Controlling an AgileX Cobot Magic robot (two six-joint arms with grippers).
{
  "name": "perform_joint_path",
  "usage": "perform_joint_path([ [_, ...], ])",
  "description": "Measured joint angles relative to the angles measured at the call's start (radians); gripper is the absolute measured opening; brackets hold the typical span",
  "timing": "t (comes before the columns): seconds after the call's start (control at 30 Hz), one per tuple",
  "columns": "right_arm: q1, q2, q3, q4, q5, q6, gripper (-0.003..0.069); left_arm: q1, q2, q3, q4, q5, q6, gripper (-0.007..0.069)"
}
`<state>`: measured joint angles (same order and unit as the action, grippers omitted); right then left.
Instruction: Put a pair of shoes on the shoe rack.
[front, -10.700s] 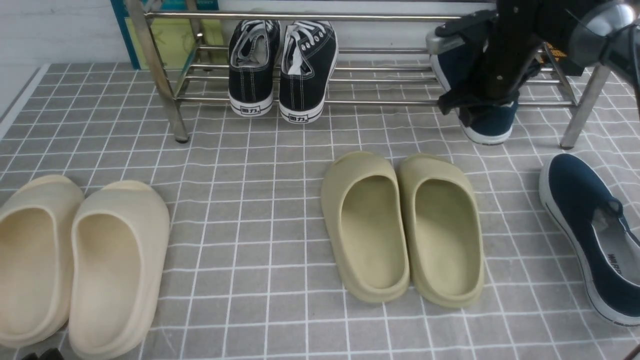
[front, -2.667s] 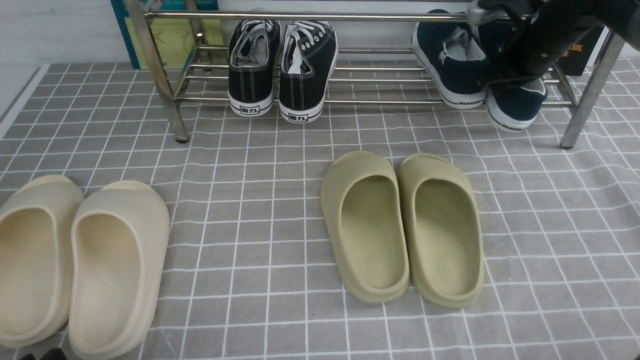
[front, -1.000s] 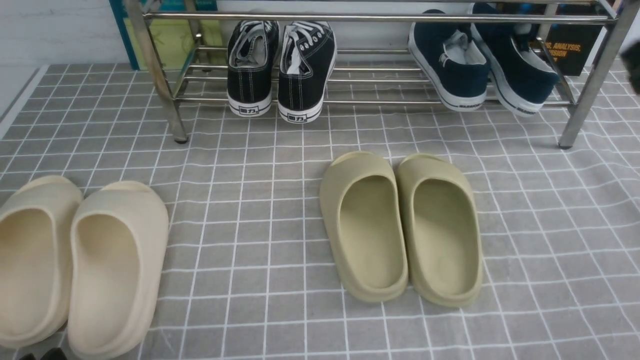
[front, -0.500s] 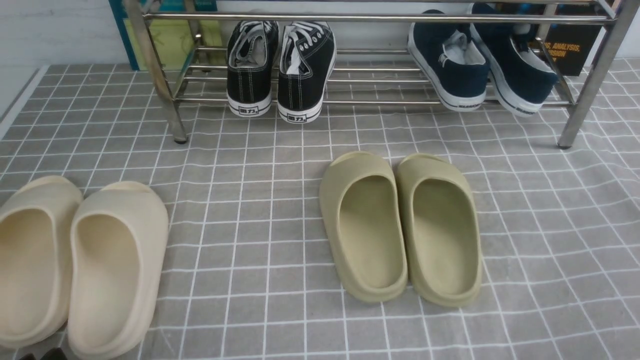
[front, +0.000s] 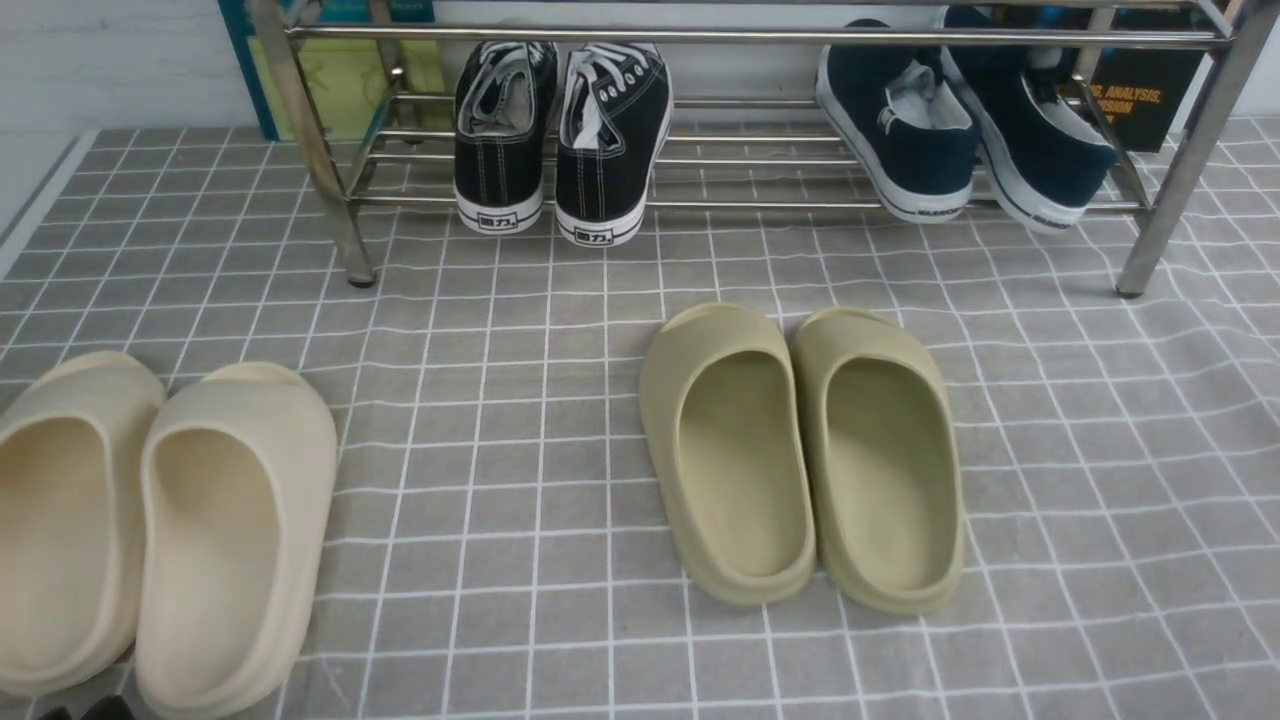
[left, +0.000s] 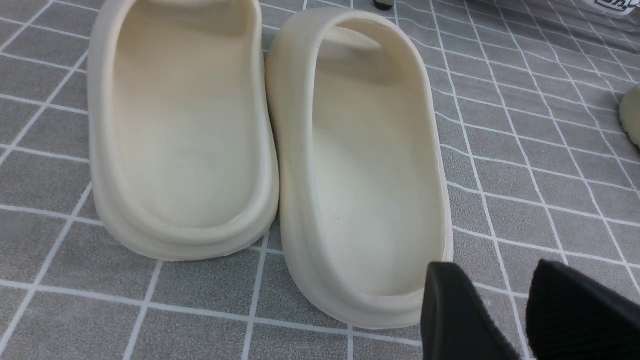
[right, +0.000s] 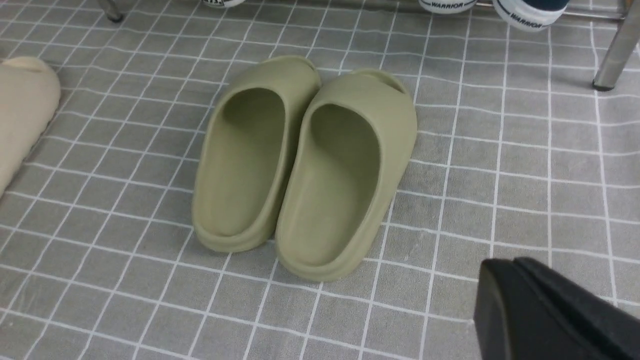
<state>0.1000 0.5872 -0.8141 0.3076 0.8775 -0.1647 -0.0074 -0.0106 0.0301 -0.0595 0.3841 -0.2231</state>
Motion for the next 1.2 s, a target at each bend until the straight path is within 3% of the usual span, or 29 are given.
perform_joint_path([
  [0.2,0.000,0.000,0.006,-0.020,-0.024,0.000,-0.0003,0.000,0.000,0.000,0.000,0.000,0.000,0.0238],
  [0.43,0.000,-0.082,0.188,-0.119,-0.309,-0.010,-0.0005,0.000,0.000,0.000,0.000,0.000,0.000,0.0238],
  [0.53,-0.002,-0.218,0.379,-0.233,-0.521,0.085,-0.0005,0.000,0.000,0.000,0.000,0.000,0.000,0.0238],
  [0.77,-0.085,-0.462,0.715,-0.405,-0.719,0.310,-0.0005,0.000,0.000,0.000,0.000,0.000,0.000,0.0238],
  [0.9,-0.132,-0.574,0.831,-0.418,-0.702,0.373,-0.0005,0.001,0.000,0.000,0.000,0.000,0.000,0.0238],
  [1.2,-0.139,-0.597,0.838,-0.414,-0.533,0.342,-0.0005,0.001,0.000,0.000,0.000,0.000,0.000,0.0238],
])
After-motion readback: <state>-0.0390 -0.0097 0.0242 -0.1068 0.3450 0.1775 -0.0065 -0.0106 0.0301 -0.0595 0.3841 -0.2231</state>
